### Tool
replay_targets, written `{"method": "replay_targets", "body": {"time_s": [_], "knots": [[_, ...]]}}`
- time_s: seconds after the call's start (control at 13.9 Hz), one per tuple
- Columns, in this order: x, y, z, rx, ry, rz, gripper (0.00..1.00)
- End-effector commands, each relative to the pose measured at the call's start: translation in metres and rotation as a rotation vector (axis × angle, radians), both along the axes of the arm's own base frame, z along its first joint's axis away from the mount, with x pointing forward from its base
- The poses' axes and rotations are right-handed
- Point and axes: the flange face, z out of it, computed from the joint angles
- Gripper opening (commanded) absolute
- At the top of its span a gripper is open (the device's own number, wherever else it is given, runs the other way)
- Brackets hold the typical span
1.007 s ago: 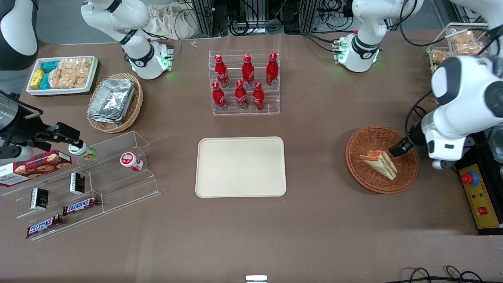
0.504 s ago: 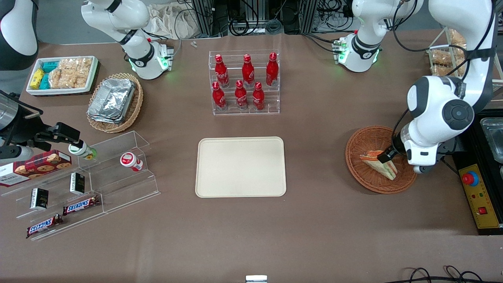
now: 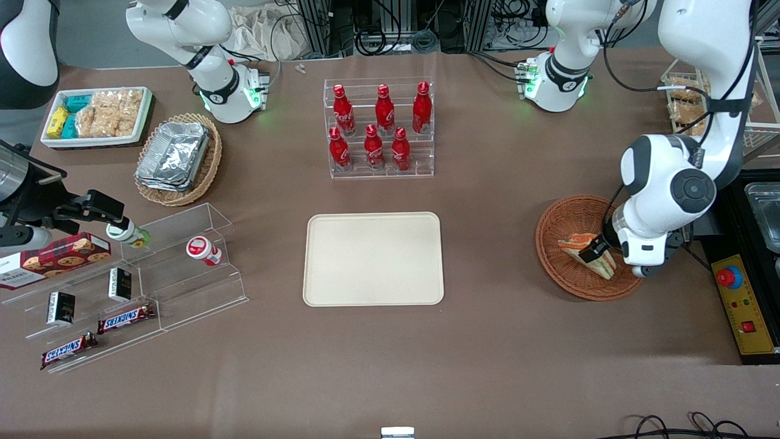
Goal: Place sandwich from basket to tray
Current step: 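Lower the left gripper into the basket and close it on the sandwich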
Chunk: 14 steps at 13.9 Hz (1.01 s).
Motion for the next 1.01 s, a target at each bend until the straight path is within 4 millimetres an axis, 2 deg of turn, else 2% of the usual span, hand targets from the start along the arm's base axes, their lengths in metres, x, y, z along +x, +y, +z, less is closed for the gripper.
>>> {"method": "replay_targets", "body": {"time_s": [0.0, 0.36, 0.72, 0.79, 0.86, 0.94], "knots": [[-0.009, 0.001, -0.010, 0.013, -0.019, 0.013, 1.00], [-0.014, 0.001, -0.031, 0.007, -0.029, 0.014, 1.00], [-0.010, 0.006, -0.045, 0.002, -0.041, 0.020, 0.98], [-0.011, 0.006, -0.046, 0.002, -0.047, 0.013, 0.83], [-0.011, 0.006, -0.046, 0.002, -0.050, 0.011, 0.56], [-0.011, 0.006, -0.046, 0.003, -0.050, 0.005, 0.36]]}}
